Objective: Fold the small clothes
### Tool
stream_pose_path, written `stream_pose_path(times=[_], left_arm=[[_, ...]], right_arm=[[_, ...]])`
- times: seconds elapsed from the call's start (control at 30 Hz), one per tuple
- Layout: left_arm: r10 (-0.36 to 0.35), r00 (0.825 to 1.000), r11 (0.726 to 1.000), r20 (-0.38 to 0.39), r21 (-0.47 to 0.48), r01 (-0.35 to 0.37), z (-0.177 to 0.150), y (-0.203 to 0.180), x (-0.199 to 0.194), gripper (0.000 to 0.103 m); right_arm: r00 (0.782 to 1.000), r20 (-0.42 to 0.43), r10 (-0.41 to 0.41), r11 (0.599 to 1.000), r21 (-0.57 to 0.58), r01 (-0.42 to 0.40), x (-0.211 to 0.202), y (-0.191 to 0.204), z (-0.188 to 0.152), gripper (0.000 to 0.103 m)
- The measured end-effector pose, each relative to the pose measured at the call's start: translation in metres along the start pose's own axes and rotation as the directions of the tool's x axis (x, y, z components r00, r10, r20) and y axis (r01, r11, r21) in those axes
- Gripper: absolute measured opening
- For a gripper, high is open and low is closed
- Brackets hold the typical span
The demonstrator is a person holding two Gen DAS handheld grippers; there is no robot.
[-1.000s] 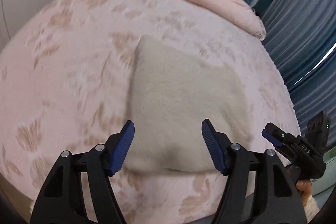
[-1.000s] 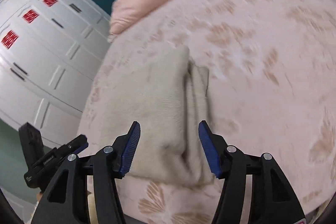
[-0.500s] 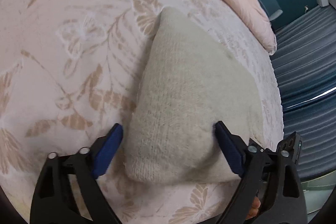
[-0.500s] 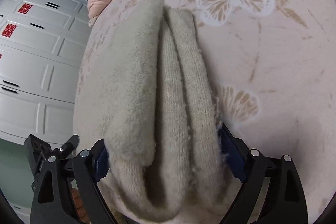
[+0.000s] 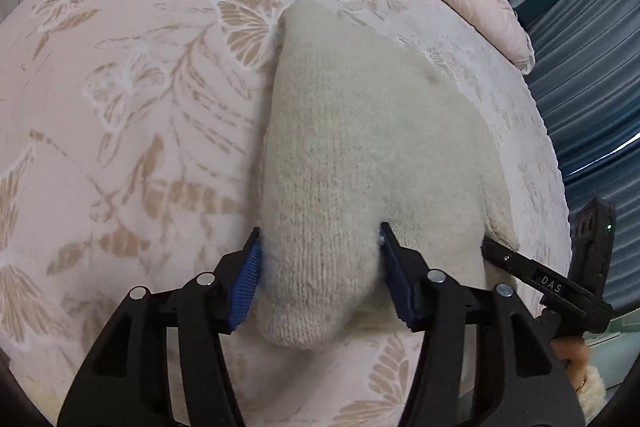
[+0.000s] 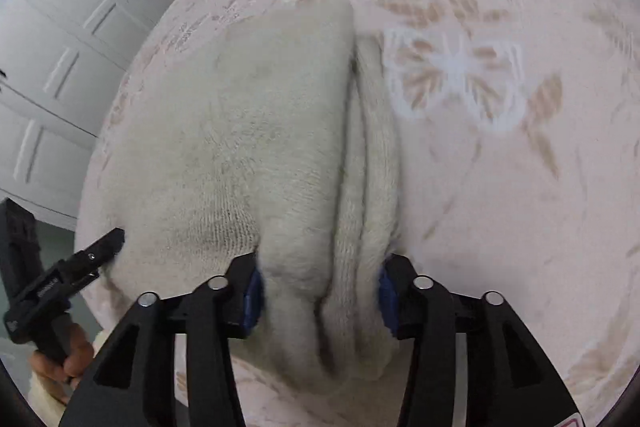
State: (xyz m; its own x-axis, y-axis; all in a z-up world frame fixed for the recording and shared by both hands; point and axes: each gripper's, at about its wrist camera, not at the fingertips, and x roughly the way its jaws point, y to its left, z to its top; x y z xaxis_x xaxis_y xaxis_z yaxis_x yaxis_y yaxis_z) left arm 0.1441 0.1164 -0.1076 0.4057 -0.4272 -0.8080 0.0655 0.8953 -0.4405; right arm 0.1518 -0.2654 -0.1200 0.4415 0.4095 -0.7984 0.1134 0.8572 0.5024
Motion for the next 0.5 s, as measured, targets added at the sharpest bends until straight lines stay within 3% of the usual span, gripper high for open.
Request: stream_pose_path(times=[0.13,0.17,0.2,0.27,0.37,0.4,0.47,0.5], left_arm=[[0.071,0.992,0.994,0.105,0.075,-0.079,-0.005,-0.019,-0.044,0.057],[0.091,0.986,0.988,0.137,0.110,-0.106,-0.006,-0.027,-0.054,0.058],[0.106,0.982,0.982,0.158,0.140,-0.128,-0.007,-0.035,-0.061,0.058],[0.149,0.974,0.966,0.170,0.187,-0.181,-0.009,-0.051,-0.065,0.062],[0.214,0.970,0.948,0.112,0.217,-0.234,-0.017,-0.061,-0.042,0.064],[0.244,0.967,0.940,0.076,0.228,-0.255,-0.019,-0.060,-0.029,0.064],[0.321,0.946,0.910,0.049,0.260,-0.322,-0.026,-0.054,-0.010,0.066],[0.325,0.945,0.910,0.041,0.259,-0.325,-0.030,-0.051,-0.008,0.066]], right_arm=[[0.981,0.182,-0.062,0.995,-0.065,0.075,-0.059,0.029,-0.010,0.049],[0.978,0.199,-0.069,0.990,-0.105,0.091,-0.065,0.040,-0.012,0.039],[0.976,0.199,-0.085,0.983,-0.146,0.115,-0.066,0.051,-0.014,0.019],[0.981,0.156,-0.113,0.965,-0.217,0.146,-0.052,0.066,-0.017,0.000],[0.970,-0.010,-0.242,0.933,-0.278,0.230,0.008,0.057,-0.028,0.000],[0.969,-0.030,-0.244,0.938,-0.260,0.228,0.016,0.051,-0.033,0.000],[0.979,0.004,-0.202,0.956,-0.217,0.198,-0.001,0.051,-0.034,0.000],[0.981,0.031,-0.190,0.956,-0.219,0.193,-0.012,0.056,-0.034,0.000]])
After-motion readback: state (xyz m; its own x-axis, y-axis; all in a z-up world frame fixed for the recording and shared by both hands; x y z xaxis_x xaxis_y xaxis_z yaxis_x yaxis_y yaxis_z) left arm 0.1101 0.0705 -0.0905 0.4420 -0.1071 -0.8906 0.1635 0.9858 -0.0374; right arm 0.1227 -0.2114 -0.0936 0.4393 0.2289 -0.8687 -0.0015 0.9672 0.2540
